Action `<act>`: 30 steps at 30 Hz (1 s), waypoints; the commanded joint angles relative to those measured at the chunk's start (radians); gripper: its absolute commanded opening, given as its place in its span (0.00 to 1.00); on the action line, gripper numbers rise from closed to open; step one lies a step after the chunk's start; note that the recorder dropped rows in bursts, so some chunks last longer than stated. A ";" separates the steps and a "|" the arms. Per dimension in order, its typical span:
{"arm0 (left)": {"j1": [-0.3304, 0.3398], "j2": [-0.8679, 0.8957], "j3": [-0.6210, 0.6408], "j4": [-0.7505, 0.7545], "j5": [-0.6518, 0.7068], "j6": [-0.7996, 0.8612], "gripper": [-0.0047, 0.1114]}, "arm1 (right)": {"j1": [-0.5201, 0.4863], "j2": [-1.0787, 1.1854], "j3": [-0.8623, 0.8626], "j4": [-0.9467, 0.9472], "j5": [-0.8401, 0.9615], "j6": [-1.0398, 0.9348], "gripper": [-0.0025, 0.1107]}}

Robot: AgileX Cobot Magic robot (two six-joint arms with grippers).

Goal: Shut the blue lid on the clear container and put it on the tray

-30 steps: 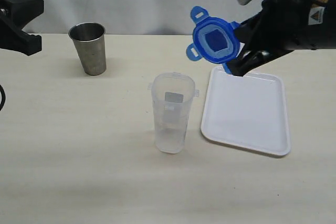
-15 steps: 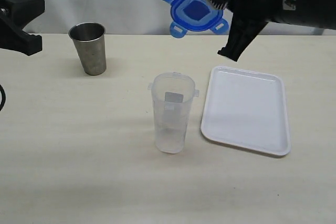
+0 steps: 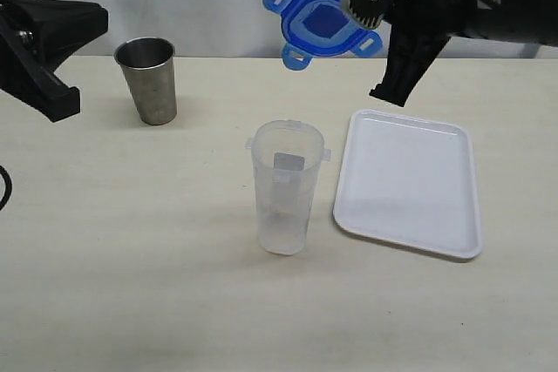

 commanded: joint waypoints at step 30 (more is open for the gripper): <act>0.013 0.002 0.002 -0.263 0.326 0.182 0.04 | 0.283 0.208 -0.036 -0.953 0.349 0.731 0.06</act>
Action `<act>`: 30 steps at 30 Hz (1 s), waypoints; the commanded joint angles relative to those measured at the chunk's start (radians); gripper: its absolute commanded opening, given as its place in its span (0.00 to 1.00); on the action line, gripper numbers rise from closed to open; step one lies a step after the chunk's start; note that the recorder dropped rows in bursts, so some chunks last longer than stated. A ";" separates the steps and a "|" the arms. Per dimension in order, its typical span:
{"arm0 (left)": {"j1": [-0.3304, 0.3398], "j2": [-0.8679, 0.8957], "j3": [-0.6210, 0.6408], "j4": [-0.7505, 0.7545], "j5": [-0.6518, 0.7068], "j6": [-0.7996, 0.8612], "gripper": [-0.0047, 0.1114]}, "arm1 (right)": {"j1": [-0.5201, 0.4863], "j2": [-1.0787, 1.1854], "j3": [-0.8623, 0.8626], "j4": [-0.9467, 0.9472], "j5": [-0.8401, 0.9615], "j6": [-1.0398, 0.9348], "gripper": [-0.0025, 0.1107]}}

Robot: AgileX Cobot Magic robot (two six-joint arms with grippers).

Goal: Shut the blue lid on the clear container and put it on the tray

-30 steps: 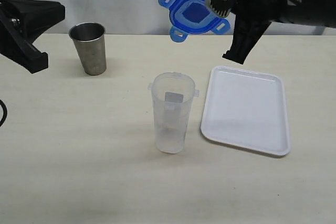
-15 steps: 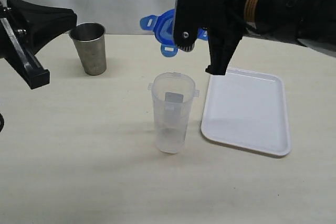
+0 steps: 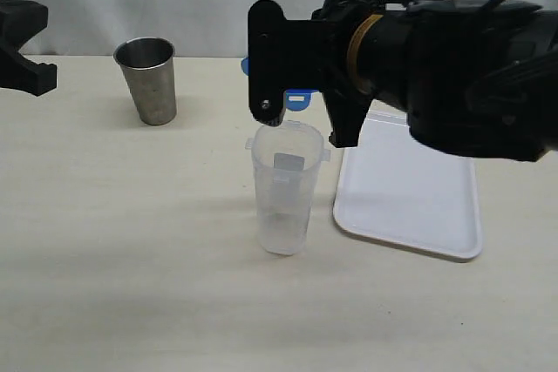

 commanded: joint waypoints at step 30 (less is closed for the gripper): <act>0.001 0.002 0.002 -0.018 0.007 -0.004 0.04 | 0.075 0.009 -0.004 0.141 0.127 -0.020 0.06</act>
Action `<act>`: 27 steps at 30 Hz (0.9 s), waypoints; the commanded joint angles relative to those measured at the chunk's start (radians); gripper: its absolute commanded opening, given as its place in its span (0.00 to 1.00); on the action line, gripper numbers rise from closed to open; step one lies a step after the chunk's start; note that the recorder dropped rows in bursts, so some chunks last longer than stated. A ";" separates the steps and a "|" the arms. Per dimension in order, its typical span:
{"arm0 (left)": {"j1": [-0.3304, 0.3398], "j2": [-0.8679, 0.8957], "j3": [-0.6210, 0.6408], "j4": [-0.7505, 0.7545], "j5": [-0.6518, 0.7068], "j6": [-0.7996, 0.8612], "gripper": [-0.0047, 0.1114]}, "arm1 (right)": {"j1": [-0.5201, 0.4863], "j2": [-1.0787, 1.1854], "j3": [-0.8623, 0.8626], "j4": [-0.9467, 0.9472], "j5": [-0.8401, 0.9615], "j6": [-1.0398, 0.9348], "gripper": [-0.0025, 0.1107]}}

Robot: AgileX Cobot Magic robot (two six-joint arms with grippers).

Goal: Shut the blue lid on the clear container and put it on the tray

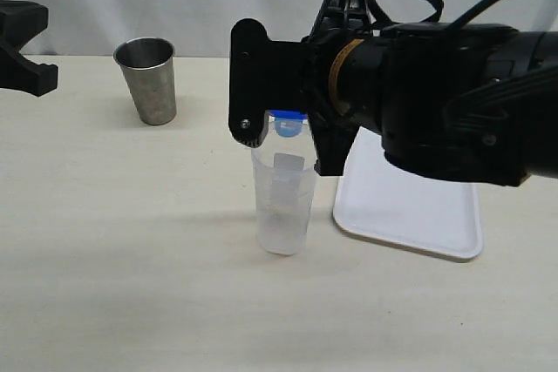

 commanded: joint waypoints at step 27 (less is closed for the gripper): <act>0.001 0.002 0.002 -0.014 -0.005 -0.004 0.04 | 0.001 -0.013 -0.010 0.003 0.026 -0.006 0.06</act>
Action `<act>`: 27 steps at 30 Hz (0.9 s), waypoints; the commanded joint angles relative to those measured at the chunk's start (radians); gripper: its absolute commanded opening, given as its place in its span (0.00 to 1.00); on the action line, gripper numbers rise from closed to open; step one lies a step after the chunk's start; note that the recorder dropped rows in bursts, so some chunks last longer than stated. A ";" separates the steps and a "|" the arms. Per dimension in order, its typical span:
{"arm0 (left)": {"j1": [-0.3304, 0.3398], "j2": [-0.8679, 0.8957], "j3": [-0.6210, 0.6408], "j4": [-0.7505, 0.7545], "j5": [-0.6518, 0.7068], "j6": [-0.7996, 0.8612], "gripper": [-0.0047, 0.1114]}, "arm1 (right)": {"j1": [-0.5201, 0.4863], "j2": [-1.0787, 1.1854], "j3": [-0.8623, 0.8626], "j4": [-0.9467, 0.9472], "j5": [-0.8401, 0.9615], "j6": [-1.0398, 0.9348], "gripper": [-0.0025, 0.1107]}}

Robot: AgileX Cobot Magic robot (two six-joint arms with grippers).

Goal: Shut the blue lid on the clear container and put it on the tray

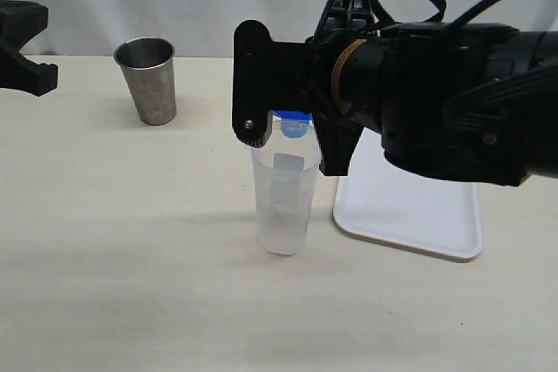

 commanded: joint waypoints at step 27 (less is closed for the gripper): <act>0.001 0.002 0.002 0.000 -0.007 -0.024 0.04 | 0.001 -0.037 0.017 -0.030 -0.028 0.032 0.06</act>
